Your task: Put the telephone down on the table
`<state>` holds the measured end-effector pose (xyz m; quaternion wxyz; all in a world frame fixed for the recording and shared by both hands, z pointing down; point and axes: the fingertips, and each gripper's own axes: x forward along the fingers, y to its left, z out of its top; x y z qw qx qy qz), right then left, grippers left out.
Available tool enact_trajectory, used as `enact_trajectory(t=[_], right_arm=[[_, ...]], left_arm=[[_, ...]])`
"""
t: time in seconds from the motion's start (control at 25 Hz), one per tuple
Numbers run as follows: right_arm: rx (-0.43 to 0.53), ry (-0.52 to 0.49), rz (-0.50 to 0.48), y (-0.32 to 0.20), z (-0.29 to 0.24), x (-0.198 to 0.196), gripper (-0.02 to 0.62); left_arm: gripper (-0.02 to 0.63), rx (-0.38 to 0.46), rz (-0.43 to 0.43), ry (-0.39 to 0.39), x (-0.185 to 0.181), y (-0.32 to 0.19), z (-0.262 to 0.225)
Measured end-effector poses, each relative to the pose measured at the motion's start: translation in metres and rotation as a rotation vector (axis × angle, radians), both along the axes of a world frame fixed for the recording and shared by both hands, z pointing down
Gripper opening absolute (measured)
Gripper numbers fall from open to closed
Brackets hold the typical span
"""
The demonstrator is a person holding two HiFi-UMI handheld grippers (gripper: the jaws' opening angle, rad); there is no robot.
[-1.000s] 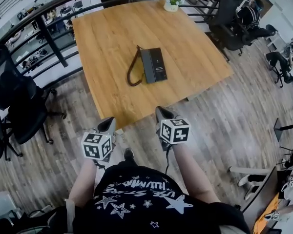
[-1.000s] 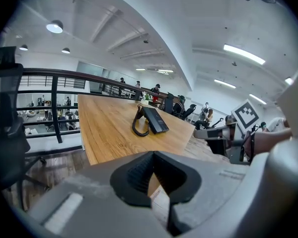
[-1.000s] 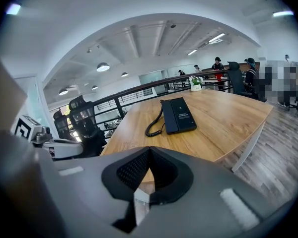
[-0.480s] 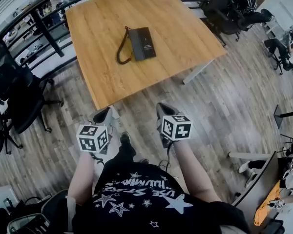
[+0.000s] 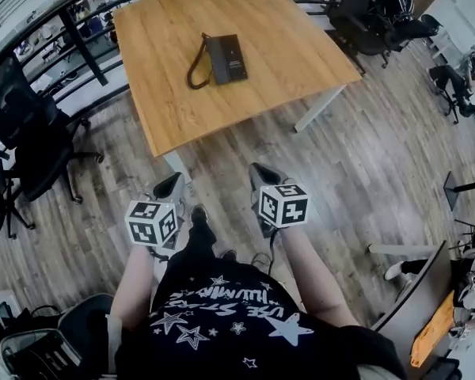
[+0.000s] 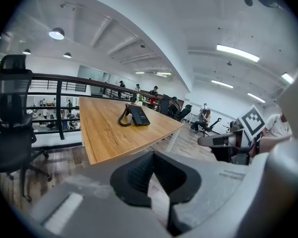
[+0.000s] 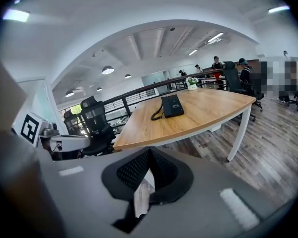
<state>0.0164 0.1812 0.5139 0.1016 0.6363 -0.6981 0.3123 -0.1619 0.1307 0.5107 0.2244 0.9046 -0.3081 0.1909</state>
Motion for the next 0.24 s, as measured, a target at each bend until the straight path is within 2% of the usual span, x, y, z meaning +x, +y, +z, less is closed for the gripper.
enact_trajectory(t=[0.24], right_arm=[[0.015, -0.003, -0.014, 0.032, 0.001, -0.007, -0.002]], left_arm=[[0.002, 0.017, 0.005, -0.009, -0.005, 0.032, 0.001]])
